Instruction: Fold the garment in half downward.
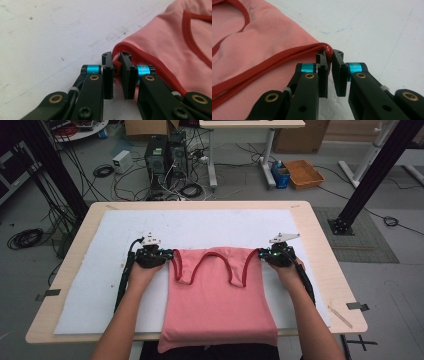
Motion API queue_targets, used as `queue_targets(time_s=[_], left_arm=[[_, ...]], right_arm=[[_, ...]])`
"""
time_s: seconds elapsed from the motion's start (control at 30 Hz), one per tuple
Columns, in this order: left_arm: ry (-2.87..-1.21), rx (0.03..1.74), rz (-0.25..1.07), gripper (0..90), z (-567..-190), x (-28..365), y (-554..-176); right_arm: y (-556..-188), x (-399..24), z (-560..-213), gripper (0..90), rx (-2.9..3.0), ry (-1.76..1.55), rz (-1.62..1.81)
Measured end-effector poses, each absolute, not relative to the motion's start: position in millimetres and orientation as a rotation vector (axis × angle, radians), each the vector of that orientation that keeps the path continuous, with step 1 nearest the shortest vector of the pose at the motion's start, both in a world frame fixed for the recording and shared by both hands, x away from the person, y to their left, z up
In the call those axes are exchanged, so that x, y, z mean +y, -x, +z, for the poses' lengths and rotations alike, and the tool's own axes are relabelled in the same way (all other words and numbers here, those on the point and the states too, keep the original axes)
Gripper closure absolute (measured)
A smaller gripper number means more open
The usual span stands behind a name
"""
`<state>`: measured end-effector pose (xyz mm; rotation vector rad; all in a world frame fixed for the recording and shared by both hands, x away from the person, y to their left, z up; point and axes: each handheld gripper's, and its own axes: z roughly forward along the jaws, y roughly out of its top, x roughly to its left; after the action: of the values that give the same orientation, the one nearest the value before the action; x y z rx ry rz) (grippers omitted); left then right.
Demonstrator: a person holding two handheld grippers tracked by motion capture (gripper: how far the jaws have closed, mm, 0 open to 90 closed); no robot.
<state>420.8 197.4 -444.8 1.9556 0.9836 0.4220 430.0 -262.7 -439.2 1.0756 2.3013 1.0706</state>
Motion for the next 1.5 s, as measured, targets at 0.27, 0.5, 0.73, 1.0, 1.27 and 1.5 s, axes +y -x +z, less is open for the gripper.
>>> queue_targets(time_s=[0.27, 0.5, 0.73, 1.0, 1.27, 1.5], left_arm=[[-1.964, 0.989, 0.447, 81.7, -436, 198, -430], [-1.950, 0.993, 0.495, 81.8, -422, 196, -447], [-1.959, 1.029, 0.503, 81.8, -411, 194, -467], [-1.959, 1.005, 0.532, 81.7, -399, 190, -479], [-1.939, 0.989, 0.502, 81.6, -407, 196, -468], [-1.943, 0.954, 0.509, 81.2, -410, 196, -456]], right_arm=[[-439, -264, -430, 84.2, 2.254, -1.101, 1.081], [-452, -259, -420, 84.1, 2.220, -1.130, 1.098], [-469, -256, -408, 84.1, 2.203, -1.160, 1.081], [-488, -249, -398, 84.1, 2.188, -1.172, 1.047], [-483, -253, -403, 84.1, 2.181, -1.182, 1.104], [-473, -262, -404, 84.0, 2.185, -1.184, 1.183]])
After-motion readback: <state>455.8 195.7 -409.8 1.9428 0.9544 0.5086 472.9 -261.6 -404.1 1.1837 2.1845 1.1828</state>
